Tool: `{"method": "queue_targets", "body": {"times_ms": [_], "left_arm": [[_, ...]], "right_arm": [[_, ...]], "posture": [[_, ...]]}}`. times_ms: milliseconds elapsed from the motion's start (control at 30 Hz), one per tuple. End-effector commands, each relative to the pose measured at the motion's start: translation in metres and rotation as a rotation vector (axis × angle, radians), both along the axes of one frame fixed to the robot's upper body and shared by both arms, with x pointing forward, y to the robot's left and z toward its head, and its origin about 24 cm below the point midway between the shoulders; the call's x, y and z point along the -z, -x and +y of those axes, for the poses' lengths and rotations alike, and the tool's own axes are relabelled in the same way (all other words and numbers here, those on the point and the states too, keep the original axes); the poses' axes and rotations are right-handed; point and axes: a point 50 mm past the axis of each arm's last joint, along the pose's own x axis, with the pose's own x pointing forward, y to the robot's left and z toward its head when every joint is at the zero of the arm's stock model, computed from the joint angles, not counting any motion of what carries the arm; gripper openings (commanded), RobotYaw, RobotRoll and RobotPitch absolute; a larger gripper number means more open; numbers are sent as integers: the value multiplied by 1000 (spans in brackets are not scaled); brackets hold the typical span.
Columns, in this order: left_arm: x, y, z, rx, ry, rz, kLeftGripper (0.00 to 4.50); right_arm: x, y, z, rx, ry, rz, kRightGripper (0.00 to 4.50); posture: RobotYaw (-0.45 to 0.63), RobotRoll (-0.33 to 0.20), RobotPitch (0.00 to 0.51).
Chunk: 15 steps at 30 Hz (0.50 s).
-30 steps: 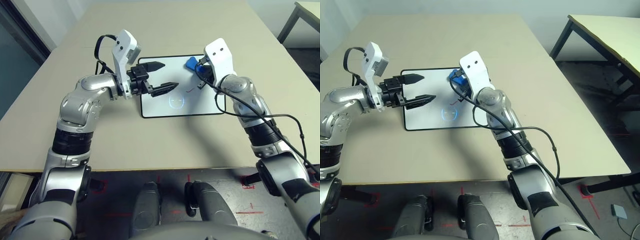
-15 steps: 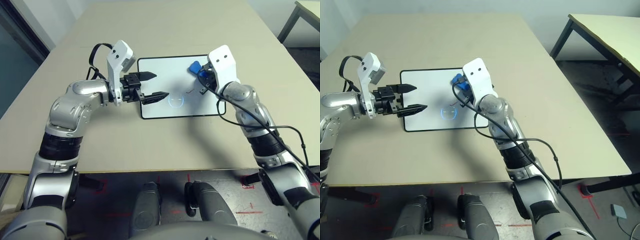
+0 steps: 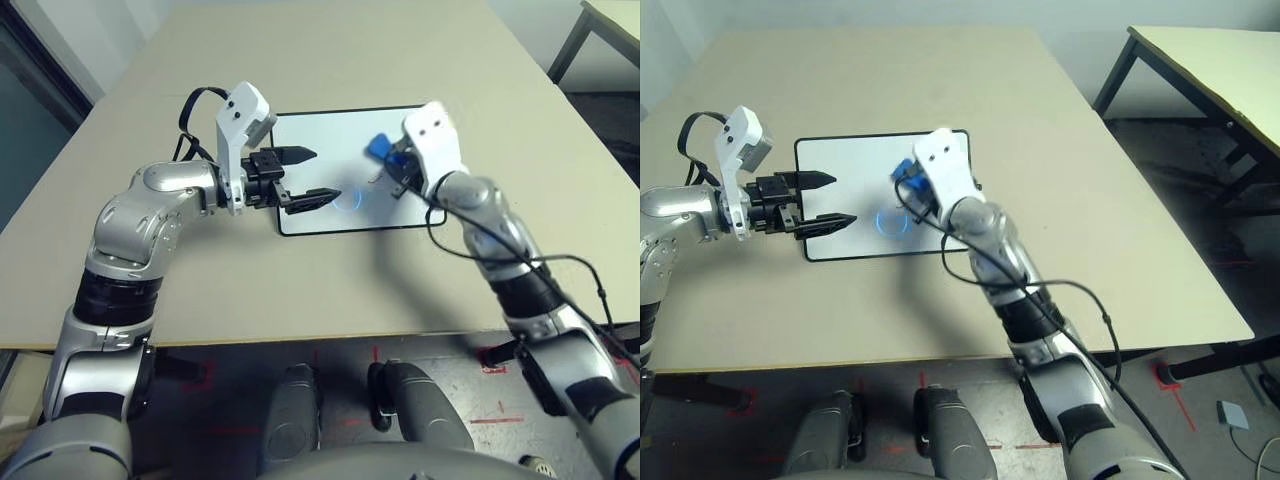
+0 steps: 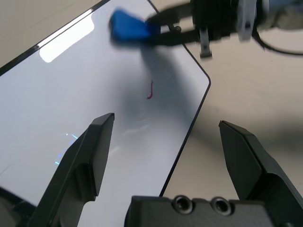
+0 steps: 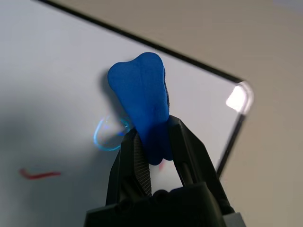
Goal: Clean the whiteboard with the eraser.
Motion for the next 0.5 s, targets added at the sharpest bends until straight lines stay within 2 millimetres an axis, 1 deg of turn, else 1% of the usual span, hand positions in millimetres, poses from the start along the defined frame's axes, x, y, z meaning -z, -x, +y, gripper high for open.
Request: {"method": "queue_targets", "body": {"times_ms": [33, 100, 200, 367, 500], "left_arm": [[1, 2, -1, 8, 1, 6, 4500], [1, 2, -2, 9, 3, 7, 4500], [1, 3, -2, 9, 4, 6, 4500], [1, 3, -2, 10, 6, 5, 4500], [1, 3, -3, 10, 6, 3, 4500]], "right_arm": [[10, -5, -14, 67, 3, 41, 761], [13, -5, -16, 72, 5, 48, 761], [24, -2, -15, 66, 7, 82, 760], [48, 10, -8, 36, 12, 157, 746], [62, 20, -3, 22, 6, 205, 726]], "posture": [[17, 0, 161], [17, 0, 161], [18, 0, 163], [23, 0, 165], [23, 0, 167]]}}
